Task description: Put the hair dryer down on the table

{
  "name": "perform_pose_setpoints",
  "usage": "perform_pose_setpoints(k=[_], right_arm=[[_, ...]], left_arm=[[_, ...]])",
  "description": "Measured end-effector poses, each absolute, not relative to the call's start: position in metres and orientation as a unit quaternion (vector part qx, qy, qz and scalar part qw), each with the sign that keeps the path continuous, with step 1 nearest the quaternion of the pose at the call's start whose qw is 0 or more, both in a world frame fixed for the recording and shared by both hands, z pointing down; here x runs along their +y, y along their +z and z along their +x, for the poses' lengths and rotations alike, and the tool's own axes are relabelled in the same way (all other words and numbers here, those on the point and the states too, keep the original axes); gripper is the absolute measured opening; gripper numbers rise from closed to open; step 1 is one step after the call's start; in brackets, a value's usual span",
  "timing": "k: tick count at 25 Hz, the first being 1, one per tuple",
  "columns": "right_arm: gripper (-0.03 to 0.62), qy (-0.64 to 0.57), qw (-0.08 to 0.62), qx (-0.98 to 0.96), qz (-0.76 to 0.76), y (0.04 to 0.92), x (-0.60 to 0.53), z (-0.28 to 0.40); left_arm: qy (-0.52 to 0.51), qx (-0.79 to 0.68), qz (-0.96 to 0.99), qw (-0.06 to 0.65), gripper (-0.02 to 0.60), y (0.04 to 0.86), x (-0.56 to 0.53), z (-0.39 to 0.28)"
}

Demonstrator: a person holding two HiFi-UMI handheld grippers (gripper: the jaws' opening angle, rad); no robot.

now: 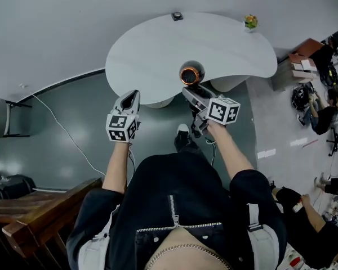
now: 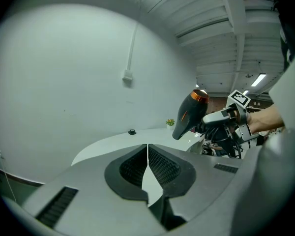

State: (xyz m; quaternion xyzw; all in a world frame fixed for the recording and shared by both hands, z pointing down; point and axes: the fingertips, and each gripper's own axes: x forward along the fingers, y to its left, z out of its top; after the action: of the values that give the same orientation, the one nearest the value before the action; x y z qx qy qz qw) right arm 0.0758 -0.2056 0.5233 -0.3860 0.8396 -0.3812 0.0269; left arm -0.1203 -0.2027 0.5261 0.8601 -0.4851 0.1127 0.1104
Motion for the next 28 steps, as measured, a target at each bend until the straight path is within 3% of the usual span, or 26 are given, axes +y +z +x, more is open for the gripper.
perform_pose_setpoints(k=[17, 28], right_arm=[[0.27, -0.381, 0.009, 0.862, -0.334, 0.523, -0.336, 0.133], [0.27, -0.385, -0.005, 0.863, -0.327, 0.534, -0.369, 0.128]], left_arm=[[0.122, -0.535, 0.829, 0.106, 0.025, 0.515, -0.303, -0.06], [0.125, -0.538, 0.826, 0.112, 0.025, 0.52, -0.338, -0.059]])
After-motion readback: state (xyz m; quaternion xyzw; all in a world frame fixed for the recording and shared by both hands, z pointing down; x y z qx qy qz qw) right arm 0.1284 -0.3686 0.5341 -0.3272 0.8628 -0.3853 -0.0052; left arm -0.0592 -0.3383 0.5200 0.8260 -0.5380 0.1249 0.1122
